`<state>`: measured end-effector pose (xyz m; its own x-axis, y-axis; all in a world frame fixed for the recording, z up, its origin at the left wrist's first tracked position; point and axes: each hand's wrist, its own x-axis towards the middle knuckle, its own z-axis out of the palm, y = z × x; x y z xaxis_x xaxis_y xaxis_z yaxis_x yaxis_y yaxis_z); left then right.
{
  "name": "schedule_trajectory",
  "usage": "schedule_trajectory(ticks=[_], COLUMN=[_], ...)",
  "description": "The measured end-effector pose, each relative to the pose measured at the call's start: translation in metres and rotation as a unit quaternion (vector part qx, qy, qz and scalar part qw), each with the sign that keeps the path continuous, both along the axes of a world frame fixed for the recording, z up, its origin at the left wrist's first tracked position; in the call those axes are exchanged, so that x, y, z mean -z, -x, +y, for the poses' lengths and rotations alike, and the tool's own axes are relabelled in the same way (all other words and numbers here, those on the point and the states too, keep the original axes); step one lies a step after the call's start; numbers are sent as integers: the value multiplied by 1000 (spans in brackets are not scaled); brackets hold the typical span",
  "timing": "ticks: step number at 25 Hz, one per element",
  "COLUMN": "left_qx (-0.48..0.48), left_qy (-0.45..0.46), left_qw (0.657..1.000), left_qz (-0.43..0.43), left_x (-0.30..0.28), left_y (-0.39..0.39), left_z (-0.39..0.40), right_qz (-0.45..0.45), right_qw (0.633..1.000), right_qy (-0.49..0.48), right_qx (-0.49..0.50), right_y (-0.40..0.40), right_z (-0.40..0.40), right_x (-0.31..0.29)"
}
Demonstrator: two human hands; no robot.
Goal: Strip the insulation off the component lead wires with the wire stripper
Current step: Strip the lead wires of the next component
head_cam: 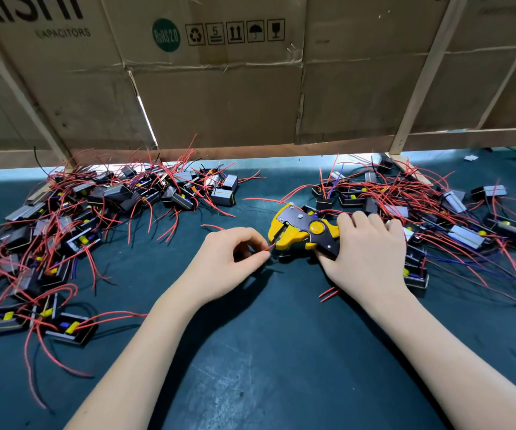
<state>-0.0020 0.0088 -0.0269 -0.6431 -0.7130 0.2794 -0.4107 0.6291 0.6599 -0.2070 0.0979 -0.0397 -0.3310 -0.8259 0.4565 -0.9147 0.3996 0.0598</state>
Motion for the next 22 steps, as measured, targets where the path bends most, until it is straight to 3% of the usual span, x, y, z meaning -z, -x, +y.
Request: schedule_trajectory(ticks=[4, 11, 22], left_qx=[13, -83, -97], left_qy=[-27, -58, -40], left_qw=[1000, 993, 994], left_qz=[-4, 61, 42], left_x=[-4, 1, 4], left_y=[-4, 8, 14], left_z=[-2, 3, 6], right_qz=[-9, -22, -12], right_qw=[999, 999, 1000], right_qy=[27, 18, -15], right_qx=[21, 31, 2], right_y=[6, 9, 1], right_z=[0, 0, -1], right_x=[3, 6, 1])
